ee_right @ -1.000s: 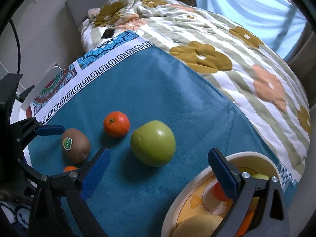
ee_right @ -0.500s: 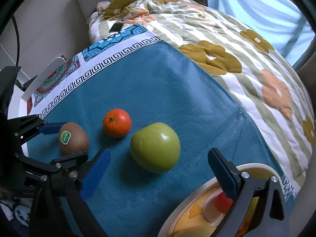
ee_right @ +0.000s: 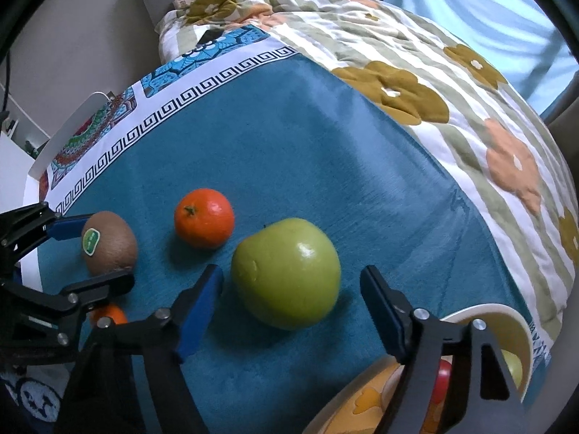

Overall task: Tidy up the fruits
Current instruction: 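Grasp the kiwi with the left tool while the right tool grasps the green apple, then carry the kiwi with the left tool while the right tool carries the green apple toward the bowl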

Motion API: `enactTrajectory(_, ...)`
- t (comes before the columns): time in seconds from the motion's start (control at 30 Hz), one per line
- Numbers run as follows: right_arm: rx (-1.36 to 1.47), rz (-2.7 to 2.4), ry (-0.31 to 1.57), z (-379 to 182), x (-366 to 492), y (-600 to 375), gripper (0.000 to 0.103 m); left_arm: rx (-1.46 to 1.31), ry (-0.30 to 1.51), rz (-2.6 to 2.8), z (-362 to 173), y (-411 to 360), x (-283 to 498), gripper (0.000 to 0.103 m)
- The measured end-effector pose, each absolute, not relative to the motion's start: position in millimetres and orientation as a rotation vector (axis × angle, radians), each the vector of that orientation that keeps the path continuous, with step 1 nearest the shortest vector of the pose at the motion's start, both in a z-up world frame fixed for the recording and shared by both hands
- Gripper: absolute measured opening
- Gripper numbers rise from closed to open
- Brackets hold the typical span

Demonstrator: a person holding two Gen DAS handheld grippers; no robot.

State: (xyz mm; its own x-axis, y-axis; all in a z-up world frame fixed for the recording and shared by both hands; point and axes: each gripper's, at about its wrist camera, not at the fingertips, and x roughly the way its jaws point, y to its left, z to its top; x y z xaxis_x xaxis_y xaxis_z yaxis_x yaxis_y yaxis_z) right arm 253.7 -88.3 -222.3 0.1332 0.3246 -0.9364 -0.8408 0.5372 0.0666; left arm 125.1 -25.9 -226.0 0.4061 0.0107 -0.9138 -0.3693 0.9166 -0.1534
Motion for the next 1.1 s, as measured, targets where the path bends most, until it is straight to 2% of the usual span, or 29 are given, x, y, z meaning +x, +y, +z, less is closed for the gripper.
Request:
enactTrajectory(0.1,-0.568,0.912,1.144,-223.5,251.8,-87.3,0.052,-0.354,1.126,0.245,-223.2,-24.5,123.6,0.07)
enactTrajectory(0.5,-0.503,0.878,1.121,-206.2,239.7,-98.3,0.052,-0.323,1.086,0.234,-201.1,-25.7,116.2,0.069)
enactTrajectory(1.1,-0.284,0.697,1.028,-122.0,225.9,-183.3,0.052,-0.185,0.96,0.104,-123.5,-62.8,135.0,0.069)
